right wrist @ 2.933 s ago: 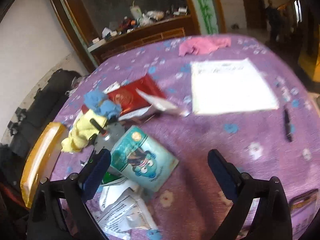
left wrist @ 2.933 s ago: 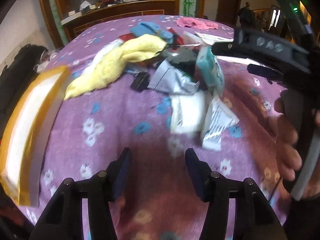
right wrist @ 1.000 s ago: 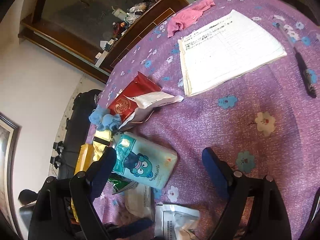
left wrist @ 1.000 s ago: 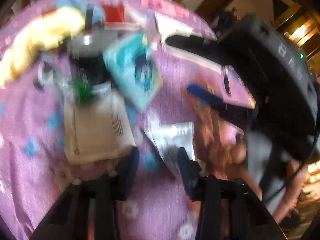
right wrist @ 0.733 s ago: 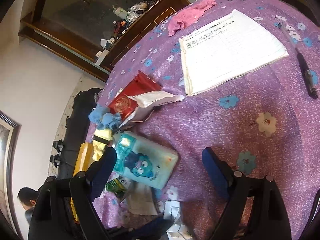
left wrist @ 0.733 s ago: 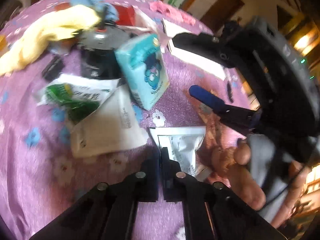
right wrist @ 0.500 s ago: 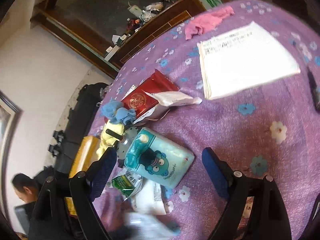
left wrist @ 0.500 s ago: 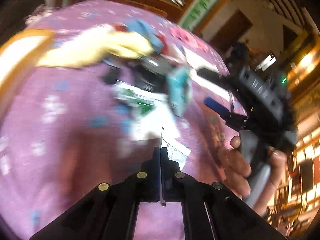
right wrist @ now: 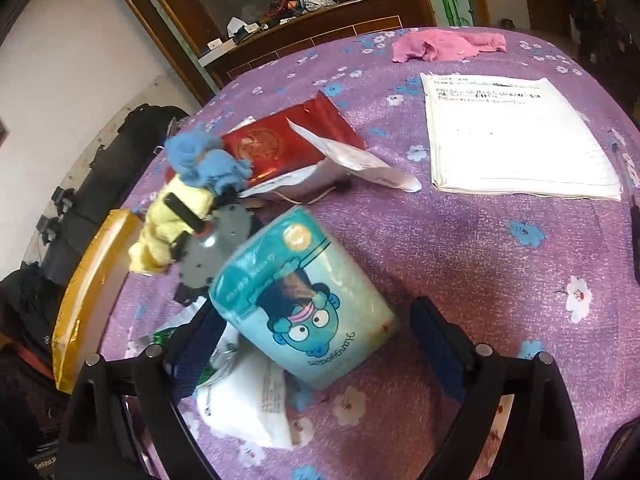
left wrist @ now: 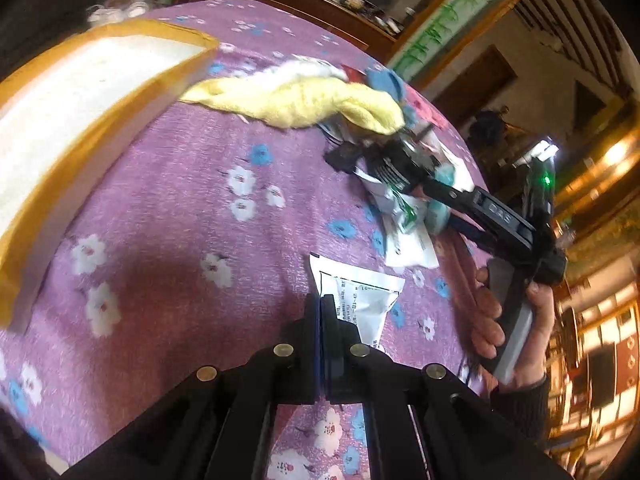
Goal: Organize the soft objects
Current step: 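Carry both items into the yellow-edged foam box and open both tools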
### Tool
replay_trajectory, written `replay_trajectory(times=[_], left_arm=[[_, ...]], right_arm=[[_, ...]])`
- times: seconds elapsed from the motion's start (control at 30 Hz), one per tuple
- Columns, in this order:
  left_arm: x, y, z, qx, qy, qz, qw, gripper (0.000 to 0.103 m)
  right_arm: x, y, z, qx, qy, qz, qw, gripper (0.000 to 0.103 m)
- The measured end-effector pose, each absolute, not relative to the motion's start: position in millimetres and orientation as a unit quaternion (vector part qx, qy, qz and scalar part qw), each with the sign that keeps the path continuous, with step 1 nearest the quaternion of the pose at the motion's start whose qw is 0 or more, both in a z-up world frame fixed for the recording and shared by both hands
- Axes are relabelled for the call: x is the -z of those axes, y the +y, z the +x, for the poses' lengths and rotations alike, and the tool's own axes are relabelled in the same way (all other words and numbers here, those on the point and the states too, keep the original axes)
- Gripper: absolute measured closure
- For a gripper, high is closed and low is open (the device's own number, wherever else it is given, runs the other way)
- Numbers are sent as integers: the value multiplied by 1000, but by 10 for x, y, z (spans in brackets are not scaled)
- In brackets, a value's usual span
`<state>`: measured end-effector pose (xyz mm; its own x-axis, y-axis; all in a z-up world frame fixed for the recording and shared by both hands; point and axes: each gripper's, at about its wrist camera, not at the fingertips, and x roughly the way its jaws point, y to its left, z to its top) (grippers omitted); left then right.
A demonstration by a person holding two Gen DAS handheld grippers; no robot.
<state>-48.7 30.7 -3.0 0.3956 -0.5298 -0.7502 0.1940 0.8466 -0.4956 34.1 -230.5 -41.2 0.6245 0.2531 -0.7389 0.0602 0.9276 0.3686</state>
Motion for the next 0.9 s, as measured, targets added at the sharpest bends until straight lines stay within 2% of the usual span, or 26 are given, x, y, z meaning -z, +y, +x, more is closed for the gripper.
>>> replay_trajectory(times=[0.03,0.07,0.13,0.17,0.2,0.23,0.27,0.3,0.33,0.43,0.67,0.9], left_arm=[[40,284,-495,227,502,-162,819,103],[40,232,-497,229,501,-156,820,102],[68,160,-550,241,502,-133,820,93],[97,111,-554,250,506,-127,816,75],[121,74,-550,257,510,-129,811,62],[111,37,-561,266,501,-132,813,61],[110,-5,-561,270,496,-126,816,61],[122,-67,-548,266,495,-111,819,77],[132,-93,-530,254,496,-101,824,88],[131,4,-503,262,487,-116,825,101],[-127,978,-637,275,425,-232,831,103],[-398,2092,-546,226,390,-291,844,103]], right_arm=[[415,-2302,320,-49,429,176,885,26],[416,-2293,305,-44,430,170,886,33],[421,-2279,259,-36,428,158,889,41],[417,-2264,247,-33,427,152,891,42],[409,-2235,233,-26,426,143,893,46],[411,-2229,235,-21,425,139,894,50],[407,-2235,229,-17,423,142,895,53],[399,-2243,211,-18,420,148,895,56],[377,-2265,178,-12,415,157,896,59],[245,-2208,-26,8,399,158,903,61],[-350,-1256,-438,-46,373,100,921,61],[-527,226,-53,-154,406,21,900,60]])
